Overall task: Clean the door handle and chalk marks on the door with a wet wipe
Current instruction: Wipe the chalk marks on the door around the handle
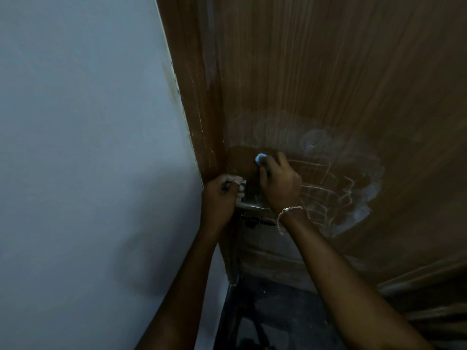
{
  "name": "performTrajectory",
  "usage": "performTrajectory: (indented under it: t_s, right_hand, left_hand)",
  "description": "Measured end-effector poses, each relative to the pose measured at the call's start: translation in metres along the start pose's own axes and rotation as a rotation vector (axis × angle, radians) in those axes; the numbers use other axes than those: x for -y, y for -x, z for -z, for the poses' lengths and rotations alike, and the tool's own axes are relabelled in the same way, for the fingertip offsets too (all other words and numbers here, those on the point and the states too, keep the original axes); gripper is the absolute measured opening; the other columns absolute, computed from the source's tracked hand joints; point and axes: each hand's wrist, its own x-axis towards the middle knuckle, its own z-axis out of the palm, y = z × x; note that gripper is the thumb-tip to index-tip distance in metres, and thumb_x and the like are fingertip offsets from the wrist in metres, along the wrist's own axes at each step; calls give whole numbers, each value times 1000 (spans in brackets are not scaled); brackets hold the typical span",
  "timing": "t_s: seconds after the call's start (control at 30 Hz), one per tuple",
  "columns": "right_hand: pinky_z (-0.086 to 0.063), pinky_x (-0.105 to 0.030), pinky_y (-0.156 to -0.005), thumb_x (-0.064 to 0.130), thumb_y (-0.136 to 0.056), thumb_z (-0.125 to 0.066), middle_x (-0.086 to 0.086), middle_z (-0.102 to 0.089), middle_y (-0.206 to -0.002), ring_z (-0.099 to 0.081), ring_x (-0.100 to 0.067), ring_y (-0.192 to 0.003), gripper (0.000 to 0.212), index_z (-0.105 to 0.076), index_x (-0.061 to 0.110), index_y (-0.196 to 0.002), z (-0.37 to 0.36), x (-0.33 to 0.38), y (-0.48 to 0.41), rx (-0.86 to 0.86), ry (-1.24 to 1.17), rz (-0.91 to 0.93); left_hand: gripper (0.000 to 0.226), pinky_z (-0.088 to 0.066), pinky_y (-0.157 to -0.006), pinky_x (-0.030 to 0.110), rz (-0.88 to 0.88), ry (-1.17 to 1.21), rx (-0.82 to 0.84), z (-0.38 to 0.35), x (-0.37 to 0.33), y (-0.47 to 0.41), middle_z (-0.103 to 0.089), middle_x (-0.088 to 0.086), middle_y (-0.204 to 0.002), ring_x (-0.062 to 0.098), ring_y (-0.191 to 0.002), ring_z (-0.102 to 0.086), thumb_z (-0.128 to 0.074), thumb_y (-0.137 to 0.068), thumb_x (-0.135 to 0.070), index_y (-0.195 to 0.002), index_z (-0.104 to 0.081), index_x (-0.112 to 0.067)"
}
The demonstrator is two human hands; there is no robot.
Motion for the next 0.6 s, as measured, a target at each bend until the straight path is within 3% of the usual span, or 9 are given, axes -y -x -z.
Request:
performTrajectory:
  t_s: [0.1,0.23,0.37,0.43,0.6]
  right_hand:
    - [-43,-23,-51,14,-87,-66,-4,-61,-97,-62,-21,-65,17,-68,16,-103,5,-19,16,-3,14,-54]
    - [-38,-19,-58,14,-88,-67,-4,-63,-98,-60,-16,-68,13,-69,15,-100,21,-17,-3,-194,-38,-135]
    - [-41,-22,-51,15,-87,-66,-4,-60,-100,-61,-19,-65,17,-66,16,-104,10,-15,6,-9,30,-39]
    - [-44,-25,-53,15,-86,-65,-1,-62,-99,-63,-22,-69,14,-67,17,-101,13,-29,19,2,30,-92]
    - [-48,-27,-61,14,-88,-65,-3,-64,-102,-62,-17,-75,14,-69,16,-101,32,-33,3,-233,-77,-180]
  left_hand:
    - [14,-59,-71,23,-4,18,18,0,1,1,-74,-2,-88,9,-77,-73,-60,-98,-23,-101,-72,-17]
    - [15,-59,-72,26,25,22,7,1,5,1,-74,0,-87,10,-76,-74,-60,-98,-22,-102,-72,-15]
    - [16,-59,-72,26,22,27,22,-6,1,-1,-74,3,-89,13,-78,-73,-58,-98,-20,-104,-71,-12]
    - [15,-59,-72,27,32,51,23,-7,2,0,-74,4,-90,15,-78,-73,-58,-98,-18,-103,-71,-12]
    - [16,-59,-75,32,56,49,22,-9,6,0,-74,4,-88,15,-77,-73,-59,-98,-20,-104,-71,-11]
